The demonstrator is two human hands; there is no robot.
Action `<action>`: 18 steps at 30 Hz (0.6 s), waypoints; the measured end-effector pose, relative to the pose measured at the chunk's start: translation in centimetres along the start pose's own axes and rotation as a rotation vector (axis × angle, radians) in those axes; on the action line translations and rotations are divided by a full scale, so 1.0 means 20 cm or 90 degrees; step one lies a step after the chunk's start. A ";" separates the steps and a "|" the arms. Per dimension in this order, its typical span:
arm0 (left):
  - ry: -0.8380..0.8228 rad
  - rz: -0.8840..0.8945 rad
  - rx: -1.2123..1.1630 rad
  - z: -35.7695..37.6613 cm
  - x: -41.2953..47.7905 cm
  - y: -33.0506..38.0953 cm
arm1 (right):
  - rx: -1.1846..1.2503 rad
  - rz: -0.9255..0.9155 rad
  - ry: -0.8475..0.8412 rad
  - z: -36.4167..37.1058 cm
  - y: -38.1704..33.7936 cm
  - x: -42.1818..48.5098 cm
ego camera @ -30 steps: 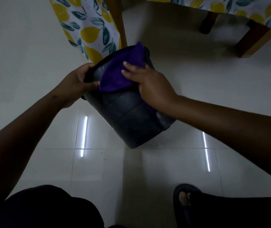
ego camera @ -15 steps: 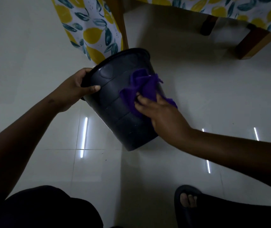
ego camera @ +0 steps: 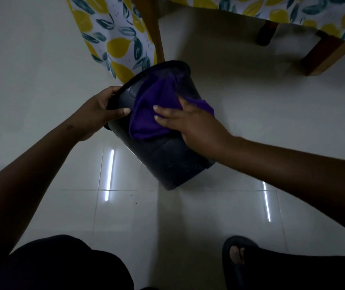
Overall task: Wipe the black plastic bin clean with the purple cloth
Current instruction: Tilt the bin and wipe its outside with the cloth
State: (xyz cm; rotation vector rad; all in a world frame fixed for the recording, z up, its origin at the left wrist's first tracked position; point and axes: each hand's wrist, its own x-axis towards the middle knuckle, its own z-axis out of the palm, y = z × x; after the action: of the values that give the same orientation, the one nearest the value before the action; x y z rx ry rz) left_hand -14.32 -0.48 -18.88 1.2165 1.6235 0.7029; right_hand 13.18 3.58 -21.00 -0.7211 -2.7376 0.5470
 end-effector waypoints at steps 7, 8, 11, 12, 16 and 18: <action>-0.005 0.011 -0.003 -0.01 -0.01 0.01 | -0.104 -0.137 -0.072 0.05 -0.06 -0.21; -0.008 0.014 -0.002 -0.01 -0.01 0.02 | -0.093 -0.125 -0.064 0.04 -0.05 -0.18; -0.015 0.022 -0.015 0.01 -0.01 0.03 | 0.021 -0.021 -0.016 0.00 -0.01 -0.05; -0.016 0.022 -0.020 0.01 -0.01 0.03 | 0.067 0.018 0.007 -0.02 0.02 0.01; -0.005 0.012 -0.003 0.01 -0.03 0.01 | 0.219 0.191 0.081 -0.09 0.22 0.15; -0.004 0.002 0.011 -0.01 -0.05 -0.01 | 0.245 0.278 0.047 -0.07 0.31 0.09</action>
State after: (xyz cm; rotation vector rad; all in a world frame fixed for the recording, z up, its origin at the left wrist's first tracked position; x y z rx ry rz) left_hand -14.51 -1.56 -18.67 1.2326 1.6252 0.6883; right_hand 14.76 9.89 -22.00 -1.2038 -2.3031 1.0757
